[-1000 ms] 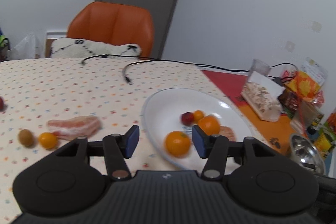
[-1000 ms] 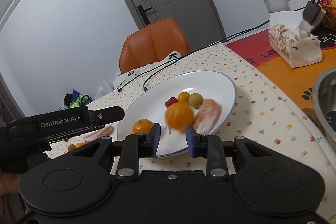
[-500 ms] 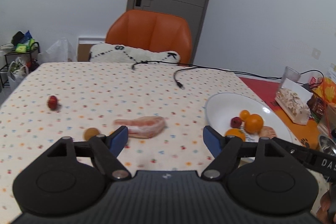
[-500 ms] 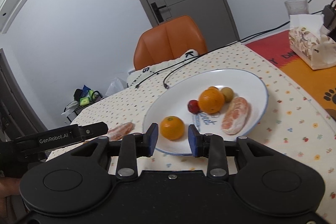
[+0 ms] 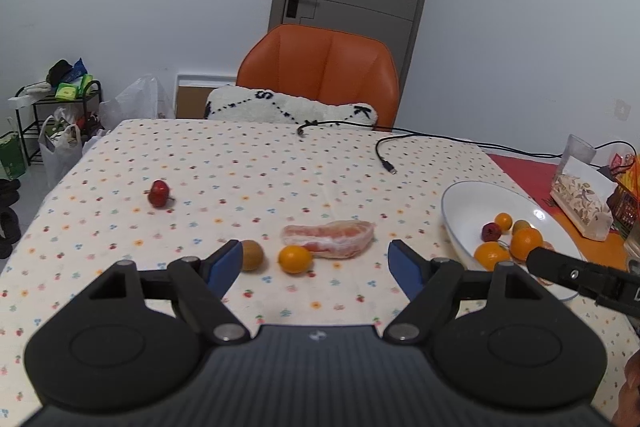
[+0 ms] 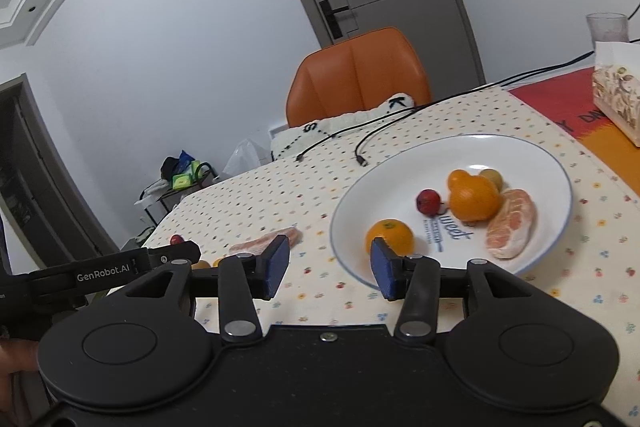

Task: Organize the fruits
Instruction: 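Move the left gripper to the brown fruit while the right gripper moves to the pomelo segment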

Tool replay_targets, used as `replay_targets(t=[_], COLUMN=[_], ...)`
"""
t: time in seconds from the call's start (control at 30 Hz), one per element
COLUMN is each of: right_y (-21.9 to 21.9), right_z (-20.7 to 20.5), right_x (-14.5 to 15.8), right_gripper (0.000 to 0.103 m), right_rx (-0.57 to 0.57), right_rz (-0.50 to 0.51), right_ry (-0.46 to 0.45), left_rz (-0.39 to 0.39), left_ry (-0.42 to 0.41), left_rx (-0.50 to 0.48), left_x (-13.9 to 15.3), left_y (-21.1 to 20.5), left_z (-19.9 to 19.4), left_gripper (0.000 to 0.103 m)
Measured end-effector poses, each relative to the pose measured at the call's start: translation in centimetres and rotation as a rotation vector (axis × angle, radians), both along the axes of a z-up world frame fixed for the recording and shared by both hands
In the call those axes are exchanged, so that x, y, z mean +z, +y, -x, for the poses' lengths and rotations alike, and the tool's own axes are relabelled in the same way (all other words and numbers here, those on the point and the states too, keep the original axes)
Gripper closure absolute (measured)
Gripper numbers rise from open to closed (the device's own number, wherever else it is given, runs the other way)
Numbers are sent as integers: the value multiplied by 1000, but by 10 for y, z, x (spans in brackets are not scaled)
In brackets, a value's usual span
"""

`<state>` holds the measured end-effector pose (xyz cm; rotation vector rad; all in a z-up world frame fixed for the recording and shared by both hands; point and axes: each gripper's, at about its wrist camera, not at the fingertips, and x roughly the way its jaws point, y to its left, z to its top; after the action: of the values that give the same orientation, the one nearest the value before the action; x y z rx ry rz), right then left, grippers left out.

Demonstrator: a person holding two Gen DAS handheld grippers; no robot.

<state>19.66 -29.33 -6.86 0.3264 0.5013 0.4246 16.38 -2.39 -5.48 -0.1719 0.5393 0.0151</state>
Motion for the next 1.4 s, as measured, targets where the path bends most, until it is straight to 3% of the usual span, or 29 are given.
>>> replay_targets(t=[0.33,0.7,0.87,1.4], right_y=[20,49,63,93], right_z=[-1,-11,-19,-47], right_x=[6,5,3,-6], right_gripper=[54,50,44,34], right_rx=[37,96,128,173], right_rz=[17,45,64,105], right_ry=[-11,4,12,57], left_rz=[6,49,61,72], left_ry=[-5,7,27,61], left_rx=[30,79,80,78], left_x=[-5,-16,-23,-44], left_y=[20,40,46,48], left_z=[2,-9,-18,-52], left_gripper=[26,41,51,62])
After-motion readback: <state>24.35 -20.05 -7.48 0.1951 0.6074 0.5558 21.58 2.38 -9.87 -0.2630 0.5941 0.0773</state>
